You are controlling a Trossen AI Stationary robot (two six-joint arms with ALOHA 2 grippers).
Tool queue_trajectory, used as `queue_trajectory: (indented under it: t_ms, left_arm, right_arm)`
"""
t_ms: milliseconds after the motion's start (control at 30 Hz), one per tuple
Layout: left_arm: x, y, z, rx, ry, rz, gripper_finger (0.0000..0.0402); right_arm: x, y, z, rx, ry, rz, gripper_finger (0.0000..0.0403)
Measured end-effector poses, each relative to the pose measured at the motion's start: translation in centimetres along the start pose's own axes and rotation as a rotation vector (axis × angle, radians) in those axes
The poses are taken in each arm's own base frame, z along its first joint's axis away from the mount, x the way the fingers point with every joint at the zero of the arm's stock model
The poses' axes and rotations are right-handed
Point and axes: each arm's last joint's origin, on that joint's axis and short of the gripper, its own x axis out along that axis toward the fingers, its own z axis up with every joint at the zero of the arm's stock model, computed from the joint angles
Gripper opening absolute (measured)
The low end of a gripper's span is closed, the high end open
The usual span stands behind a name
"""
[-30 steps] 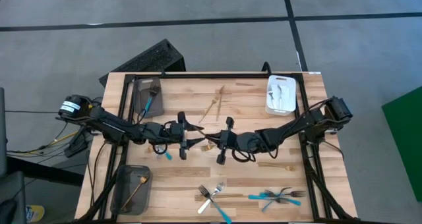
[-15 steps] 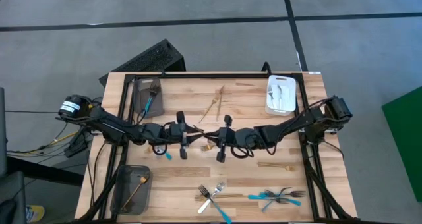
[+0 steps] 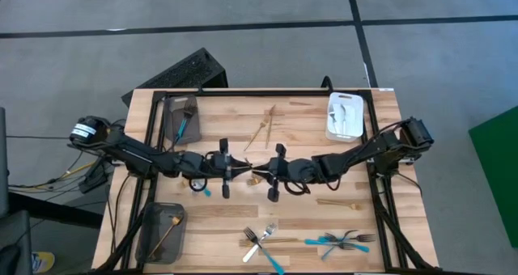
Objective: Sort silverware by color (type)
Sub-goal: Put the gold fork into the bottom black bin
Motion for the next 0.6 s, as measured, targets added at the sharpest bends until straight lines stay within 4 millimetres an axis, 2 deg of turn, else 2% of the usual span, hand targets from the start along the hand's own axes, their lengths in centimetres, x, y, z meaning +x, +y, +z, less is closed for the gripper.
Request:
queue_trajectory:
  t_ms: [233, 600]
  left_arm:
    - [-2.7, -0.3, 1.6, -0.071, 0.179, 0.094, 0.0011]
    - [-9.3, -0.3, 4.2, -0.462, 0.585, 0.131, 0.0012]
  right_arm:
    - [-0.9, -0.9, 0.0, 0.065, 0.095, -0.031, 0.0074]
    - [-1.0, -0.7, -0.4, 0.049, 0.129, -0.032, 0.0074]
